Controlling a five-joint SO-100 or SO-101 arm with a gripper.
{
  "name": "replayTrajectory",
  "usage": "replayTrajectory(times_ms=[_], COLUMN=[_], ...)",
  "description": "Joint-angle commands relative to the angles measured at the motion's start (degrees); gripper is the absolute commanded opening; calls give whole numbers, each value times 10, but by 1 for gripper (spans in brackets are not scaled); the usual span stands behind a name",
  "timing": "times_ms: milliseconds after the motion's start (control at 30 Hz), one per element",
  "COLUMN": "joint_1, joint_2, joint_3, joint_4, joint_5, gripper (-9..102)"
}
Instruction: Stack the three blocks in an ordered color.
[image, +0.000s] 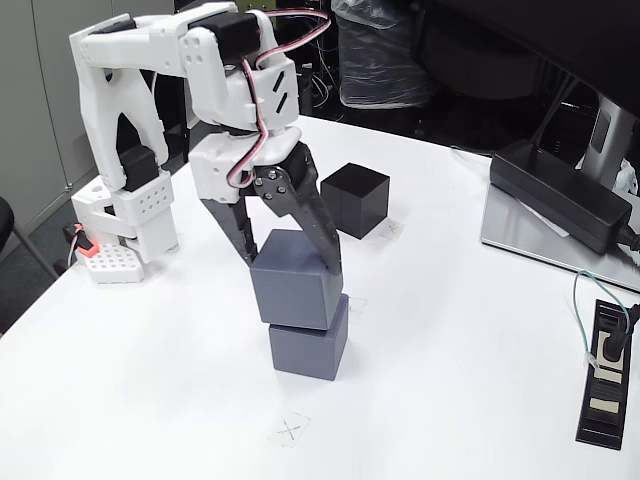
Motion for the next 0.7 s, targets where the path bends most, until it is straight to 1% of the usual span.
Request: replayTrajectory(times_ms=[0,133,533,667], joint_1=[-4,-4,-11,-12], joint_2=[4,4,13,60], joint_3=[-3,-3,-15,-41], joint_4=[-5,-5,2,5], joint_5=[-7,-7,-9,-9], gripper=[29,32,32,32])
